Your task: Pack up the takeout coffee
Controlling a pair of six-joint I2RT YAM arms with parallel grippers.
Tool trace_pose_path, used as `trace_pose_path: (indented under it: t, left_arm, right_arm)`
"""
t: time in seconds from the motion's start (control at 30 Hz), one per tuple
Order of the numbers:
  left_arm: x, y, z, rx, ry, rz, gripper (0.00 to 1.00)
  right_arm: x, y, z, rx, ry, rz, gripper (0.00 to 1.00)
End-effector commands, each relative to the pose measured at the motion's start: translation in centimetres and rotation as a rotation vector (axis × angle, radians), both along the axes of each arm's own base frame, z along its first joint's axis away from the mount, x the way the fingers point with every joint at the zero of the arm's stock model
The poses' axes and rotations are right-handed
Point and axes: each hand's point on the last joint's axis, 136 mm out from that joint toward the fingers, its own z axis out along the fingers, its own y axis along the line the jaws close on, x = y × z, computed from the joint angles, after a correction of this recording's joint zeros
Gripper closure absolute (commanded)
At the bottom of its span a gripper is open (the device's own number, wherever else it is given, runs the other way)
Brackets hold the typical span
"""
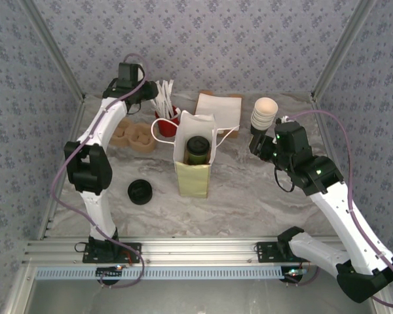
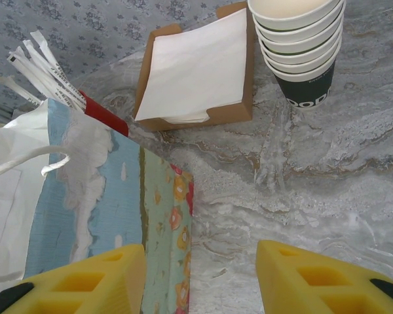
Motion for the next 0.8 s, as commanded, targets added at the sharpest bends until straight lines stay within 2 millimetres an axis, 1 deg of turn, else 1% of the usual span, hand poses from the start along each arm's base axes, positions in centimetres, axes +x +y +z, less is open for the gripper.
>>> trace_pose_path:
  t: [0.0,0.07,0.1,0.27,0.5,0.67,0.77]
  left_arm:
    - [0.5,1.9,1.6,-0.013,-0.015,0.074,0.59]
    - [0.7,2.3,0.5,-0.011,0.014,0.090,0.59]
    - [1.1,2.5,1.3,-0.016,-0.008,0.099,0.59]
    - [1.9,3.0,0.8,-0.026,0.000,0.120,0.59]
    - [2.8,2.6,-0.2,-0.029,0.020,0.105,0.60]
    - [3.2,2.3,-0.8,-0.031,0.033,0.090,0.65]
    - [3.3,2.3,-1.2,-0.026,0.045,0.085,0.70]
  right_arm:
    - [0.1,-0.1,-0.2,-0.012,-0.001,0.008,0.49]
    - [0.1,0.0,-0.2,-0.011,-0.001,0.010,0.49]
    - [0.2,-0.1,-0.2,-0.013,0.002,0.008,0.49]
    - [0.3,0.0,-0.3,-0.015,0.006,0.006,0.49]
    - [0.5,-0.1,-0.5,-0.018,0.012,0.000,0.49]
    - [0.6,-0.2,-0.7,-0.018,0.017,-0.004,0.49]
    - [0.6,-0.3,-0.7,-0.016,0.017,-0.005,0.49]
